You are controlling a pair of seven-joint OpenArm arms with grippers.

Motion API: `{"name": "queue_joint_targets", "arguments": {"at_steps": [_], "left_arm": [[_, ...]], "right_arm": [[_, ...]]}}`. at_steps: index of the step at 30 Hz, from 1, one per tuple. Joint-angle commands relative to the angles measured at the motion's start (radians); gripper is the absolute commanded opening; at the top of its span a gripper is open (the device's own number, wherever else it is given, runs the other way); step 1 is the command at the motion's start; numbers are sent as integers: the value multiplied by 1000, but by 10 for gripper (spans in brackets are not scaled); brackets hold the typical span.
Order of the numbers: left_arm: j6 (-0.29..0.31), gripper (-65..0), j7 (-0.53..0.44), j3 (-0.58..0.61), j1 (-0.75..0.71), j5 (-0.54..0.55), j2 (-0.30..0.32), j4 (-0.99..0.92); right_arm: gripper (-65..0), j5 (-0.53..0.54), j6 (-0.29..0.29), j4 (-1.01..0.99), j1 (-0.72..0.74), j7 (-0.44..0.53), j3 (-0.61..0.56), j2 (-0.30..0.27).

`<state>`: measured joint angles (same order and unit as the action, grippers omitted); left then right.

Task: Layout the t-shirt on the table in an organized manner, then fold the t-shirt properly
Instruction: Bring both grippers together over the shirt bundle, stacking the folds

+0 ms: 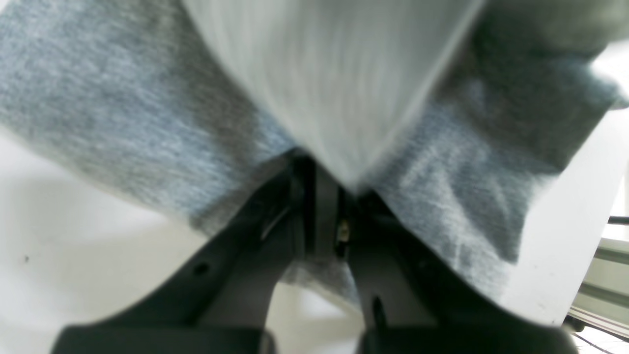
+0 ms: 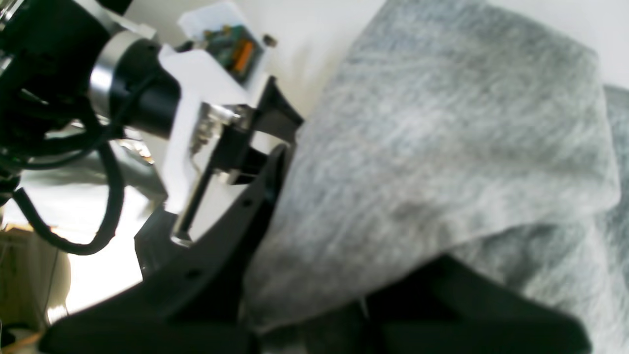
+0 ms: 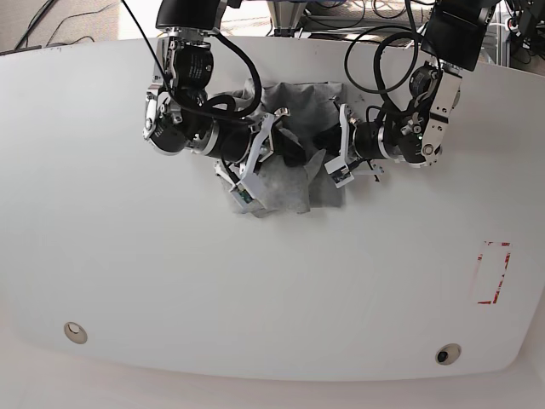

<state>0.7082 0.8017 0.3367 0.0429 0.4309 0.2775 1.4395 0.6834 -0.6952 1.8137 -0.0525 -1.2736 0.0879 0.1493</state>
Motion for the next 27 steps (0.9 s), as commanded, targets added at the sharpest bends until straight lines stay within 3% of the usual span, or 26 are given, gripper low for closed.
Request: {"name": "queue_joint_targets", "arguments": {"at_steps": [1,9,14,22,27], "left_arm": [[-10,-644,98,9,-15,-80,9,-13],[-10,-644,98,5,-15,-77,9,-10],[-10,-644,98,3,-15,-74,9,-3],[-10,-642,98,-93,-21,-74,9,91],[-10,-637,100,-190,-22,-73,9,139]], "right_arm": [[-650,43,-3,-9,15,74,-64,8],[-650,77,-3,-18,18,104,-79,8],[-642,80,38,-18,18,116,-81,8],[-466,78,49,-18,18,116,-83,8],[-463,78,50,-18,18,116,-83,8]]}}
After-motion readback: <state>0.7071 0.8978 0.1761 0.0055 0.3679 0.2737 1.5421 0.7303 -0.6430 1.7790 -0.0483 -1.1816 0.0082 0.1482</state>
